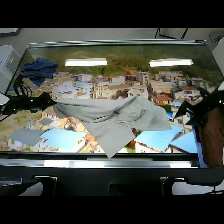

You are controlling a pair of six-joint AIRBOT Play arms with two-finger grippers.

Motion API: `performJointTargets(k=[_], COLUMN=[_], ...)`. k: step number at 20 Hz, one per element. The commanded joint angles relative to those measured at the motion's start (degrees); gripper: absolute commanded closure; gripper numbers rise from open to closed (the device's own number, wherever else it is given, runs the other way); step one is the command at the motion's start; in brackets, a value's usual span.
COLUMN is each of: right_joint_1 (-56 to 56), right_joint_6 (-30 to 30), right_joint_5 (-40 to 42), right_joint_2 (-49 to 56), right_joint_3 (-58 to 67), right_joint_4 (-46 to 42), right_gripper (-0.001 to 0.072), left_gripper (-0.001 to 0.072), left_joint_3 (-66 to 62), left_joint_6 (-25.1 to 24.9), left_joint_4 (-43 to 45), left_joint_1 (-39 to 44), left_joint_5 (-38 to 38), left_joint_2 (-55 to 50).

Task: Fold the clothes and pants, and hang the long-sleeved shirts on hangers.

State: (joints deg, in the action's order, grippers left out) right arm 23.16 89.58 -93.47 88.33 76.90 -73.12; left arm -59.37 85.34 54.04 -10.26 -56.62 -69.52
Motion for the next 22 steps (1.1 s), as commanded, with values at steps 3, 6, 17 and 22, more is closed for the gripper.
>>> performJointTargets(k=[3, 6, 17, 22], right_joint_1=[3.1, 3.1, -0.5, -0.6], right_joint_6=[-0.5, -0.5, -3.9, -5.8], right_joint_5=[13.6, 18.1, 22.2, 22.7], right_joint_2=[-1.7, -0.6, 1.0, -10.5], right_joint_3=[-15.1, -16.5, -12.2, 3.1], right_joint_4=[5.4, 8.5, 14.9, 14.5], right_gripper=[0.0028, 0.0035, 0.0673, 0.0674], left_gripper=[0.0677, 0.0677, 0.0677, 0.0678], left_joint_3=[0.0, 0.0, -0.9, -10.4], left_joint_6=[0.0, 0.0, -1.0, -1.6], left_joint_4=[-0.1, 0.0, -1.1, -1.1], left_joint_1=[0.0, 0.2, -0.2, -2.3], left_joint_5=[-0.7, -1.0, -1.0, -1.0], left_joint_2=[0.0, 0.0, 0.3, 2.1])
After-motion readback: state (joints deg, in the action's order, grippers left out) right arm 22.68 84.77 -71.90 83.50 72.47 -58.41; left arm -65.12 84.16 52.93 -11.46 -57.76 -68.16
